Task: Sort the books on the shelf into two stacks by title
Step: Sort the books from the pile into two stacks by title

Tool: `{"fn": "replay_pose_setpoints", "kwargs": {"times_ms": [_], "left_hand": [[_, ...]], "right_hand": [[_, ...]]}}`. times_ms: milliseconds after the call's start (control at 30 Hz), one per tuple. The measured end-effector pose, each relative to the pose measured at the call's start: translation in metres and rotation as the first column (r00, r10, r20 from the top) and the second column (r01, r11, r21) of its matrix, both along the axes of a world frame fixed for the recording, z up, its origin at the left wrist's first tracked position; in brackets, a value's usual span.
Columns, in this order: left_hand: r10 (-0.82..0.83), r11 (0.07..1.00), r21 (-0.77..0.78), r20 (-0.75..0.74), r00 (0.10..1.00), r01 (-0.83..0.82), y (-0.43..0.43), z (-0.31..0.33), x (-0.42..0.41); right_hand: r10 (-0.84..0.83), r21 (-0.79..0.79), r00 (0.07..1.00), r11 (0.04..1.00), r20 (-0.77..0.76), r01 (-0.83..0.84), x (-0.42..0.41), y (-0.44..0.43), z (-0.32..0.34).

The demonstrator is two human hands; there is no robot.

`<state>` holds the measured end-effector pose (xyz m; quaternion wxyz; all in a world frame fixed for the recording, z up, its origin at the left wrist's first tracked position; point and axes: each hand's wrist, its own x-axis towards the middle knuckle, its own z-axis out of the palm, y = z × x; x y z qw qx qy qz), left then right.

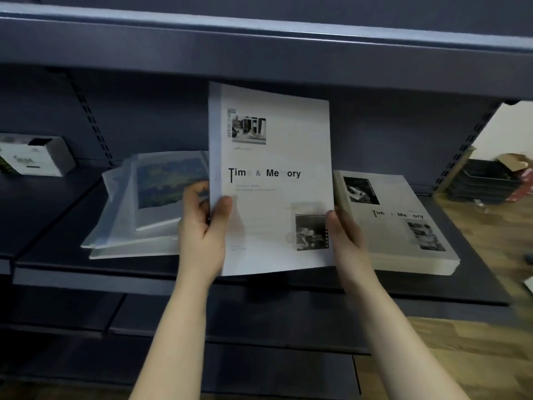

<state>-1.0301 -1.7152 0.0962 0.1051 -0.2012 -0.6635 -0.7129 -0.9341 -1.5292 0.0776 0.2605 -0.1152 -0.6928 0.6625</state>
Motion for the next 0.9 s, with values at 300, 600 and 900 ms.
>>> {"fn": "replay_pose_setpoints", "kwargs": {"times_ms": [300, 600, 900], "left_hand": [[-0.107, 0.994, -0.023, 0.089, 0.99, 0.11, 0.067, -0.022, 0.023], [-0.143, 0.919, -0.359, 0.076, 0.987, 0.16, 0.103, -0.047, 0.035], [-0.164, 0.661, -0.749, -0.209, 0.964, -0.05, 0.121, -0.09, 0.031]], "right_hand": [[-0.145, 0.037, 0.988, 0.989, -0.045, 0.146, 0.034, 0.058, -0.001], [-0.35, 0.018, 0.936, 0.937, -0.029, 0.35, 0.071, 0.122, 0.004], [-0.475, 0.153, 0.874, 0.876, 0.101, 0.458, 0.089, 0.177, -0.01]]}}
